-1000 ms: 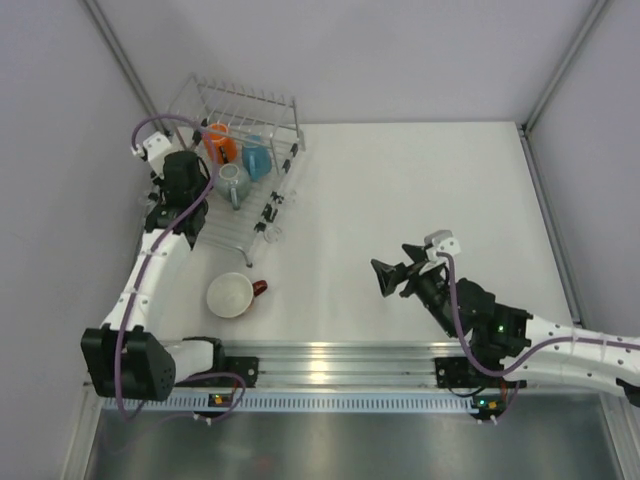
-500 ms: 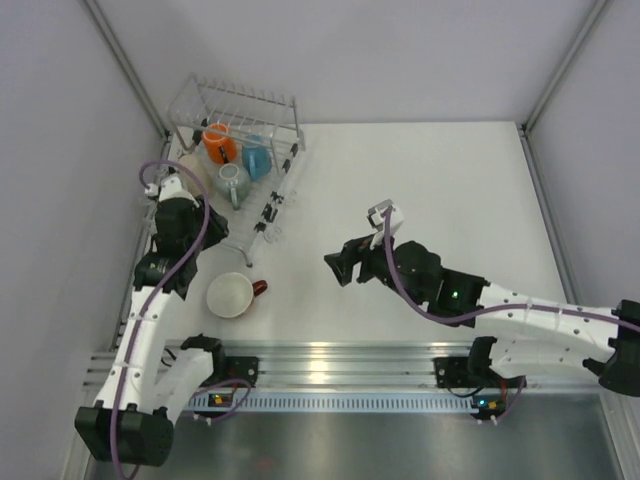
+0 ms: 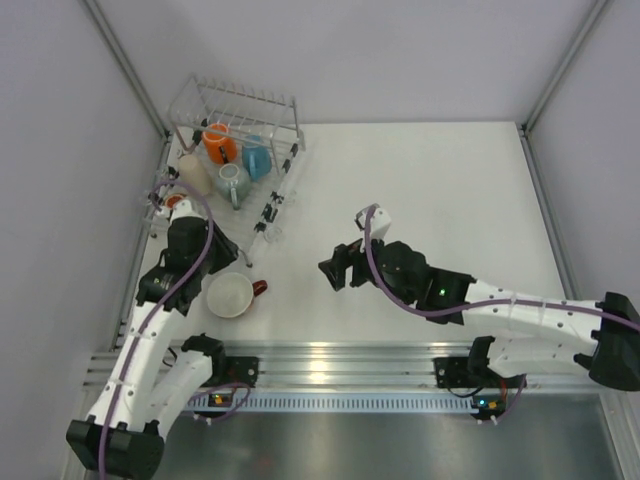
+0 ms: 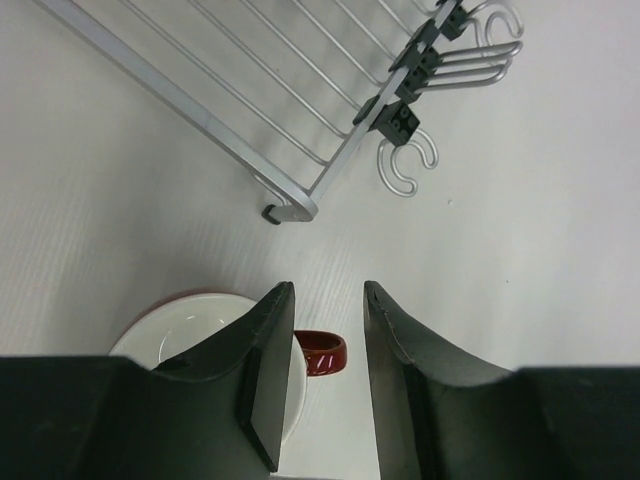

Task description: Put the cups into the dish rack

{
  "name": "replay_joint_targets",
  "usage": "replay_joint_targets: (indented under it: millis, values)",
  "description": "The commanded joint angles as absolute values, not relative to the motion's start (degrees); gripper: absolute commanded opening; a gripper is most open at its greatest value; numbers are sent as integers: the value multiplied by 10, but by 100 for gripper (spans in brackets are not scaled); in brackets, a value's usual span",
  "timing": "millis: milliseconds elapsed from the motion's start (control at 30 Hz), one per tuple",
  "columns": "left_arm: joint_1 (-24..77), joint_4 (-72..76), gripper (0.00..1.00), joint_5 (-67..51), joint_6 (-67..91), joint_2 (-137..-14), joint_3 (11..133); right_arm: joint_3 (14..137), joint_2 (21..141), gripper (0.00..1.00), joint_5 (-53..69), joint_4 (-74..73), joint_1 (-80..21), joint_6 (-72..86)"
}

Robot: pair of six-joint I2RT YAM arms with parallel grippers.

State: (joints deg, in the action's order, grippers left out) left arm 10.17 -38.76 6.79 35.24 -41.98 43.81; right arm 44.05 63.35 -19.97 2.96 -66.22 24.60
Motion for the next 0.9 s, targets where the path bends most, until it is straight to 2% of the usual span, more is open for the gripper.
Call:
replay_joint_targets:
  millis: [0,367,867]
  values:
    - [114,-394,40,69,389,-439,423,462,610,76,-205,33,-657,257]
    - [206,-395,40,156,467,-477,390,447,584,76,-212,34,-656,257]
    - [250,-415,40,212,522,-487,373,409,508,77,-236,15,-655,243]
